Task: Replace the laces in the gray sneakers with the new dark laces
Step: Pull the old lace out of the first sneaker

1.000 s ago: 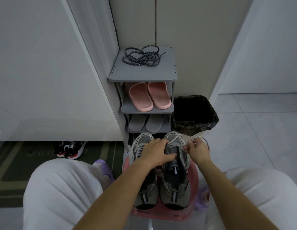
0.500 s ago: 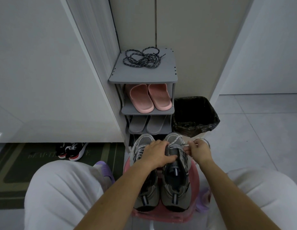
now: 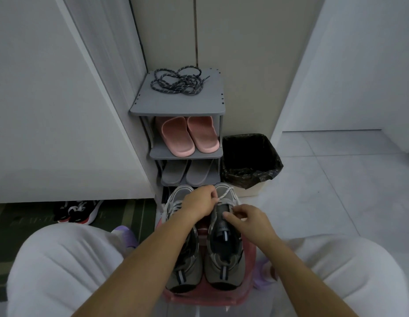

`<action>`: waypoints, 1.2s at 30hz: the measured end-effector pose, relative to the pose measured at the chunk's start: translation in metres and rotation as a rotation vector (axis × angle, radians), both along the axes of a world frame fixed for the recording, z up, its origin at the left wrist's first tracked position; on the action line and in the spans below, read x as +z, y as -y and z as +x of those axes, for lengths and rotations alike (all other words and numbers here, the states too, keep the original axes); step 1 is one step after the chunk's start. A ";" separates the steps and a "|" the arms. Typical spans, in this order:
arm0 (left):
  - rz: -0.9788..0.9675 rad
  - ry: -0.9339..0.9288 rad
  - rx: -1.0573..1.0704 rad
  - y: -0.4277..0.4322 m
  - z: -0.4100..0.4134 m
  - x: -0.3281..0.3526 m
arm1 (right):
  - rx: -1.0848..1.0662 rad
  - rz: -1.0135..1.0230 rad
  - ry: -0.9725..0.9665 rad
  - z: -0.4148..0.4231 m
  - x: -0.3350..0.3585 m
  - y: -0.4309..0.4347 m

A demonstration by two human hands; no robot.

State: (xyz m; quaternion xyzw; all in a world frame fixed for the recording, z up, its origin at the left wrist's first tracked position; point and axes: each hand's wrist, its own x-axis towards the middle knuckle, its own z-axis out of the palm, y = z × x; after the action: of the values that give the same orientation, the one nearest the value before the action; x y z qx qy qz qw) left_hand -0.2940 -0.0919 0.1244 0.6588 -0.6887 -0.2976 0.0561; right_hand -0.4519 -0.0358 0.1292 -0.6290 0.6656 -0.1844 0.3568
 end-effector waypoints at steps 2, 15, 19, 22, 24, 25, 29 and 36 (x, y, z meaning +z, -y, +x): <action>-0.021 0.041 -0.024 0.001 -0.003 0.002 | 0.016 0.009 0.005 -0.001 0.002 -0.002; -0.203 -0.399 0.356 0.038 0.017 0.041 | -0.044 0.027 0.104 0.001 -0.004 -0.001; -0.082 -0.186 0.128 0.033 0.021 0.041 | -0.051 0.032 0.103 0.001 -0.005 0.000; -0.012 -0.073 -0.013 0.021 0.015 0.028 | -0.051 0.035 0.099 0.001 -0.004 0.001; 0.010 -0.029 -0.055 0.012 0.012 0.019 | -0.048 0.034 0.102 0.001 -0.004 0.001; 0.009 0.007 -0.073 0.009 0.010 0.017 | -0.049 0.036 0.107 0.001 -0.004 0.001; -0.070 0.178 -0.137 0.004 0.005 0.015 | -0.032 0.029 0.107 -0.001 -0.006 0.001; -0.182 0.418 -0.268 0.006 0.005 0.014 | -0.019 0.024 0.112 -0.002 -0.010 0.003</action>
State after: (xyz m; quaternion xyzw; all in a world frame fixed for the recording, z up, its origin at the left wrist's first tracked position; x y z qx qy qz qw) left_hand -0.2891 -0.0980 0.1385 0.6010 -0.7905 -0.0965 -0.0684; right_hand -0.4536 -0.0383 0.1192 -0.6071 0.6525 -0.2146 0.3995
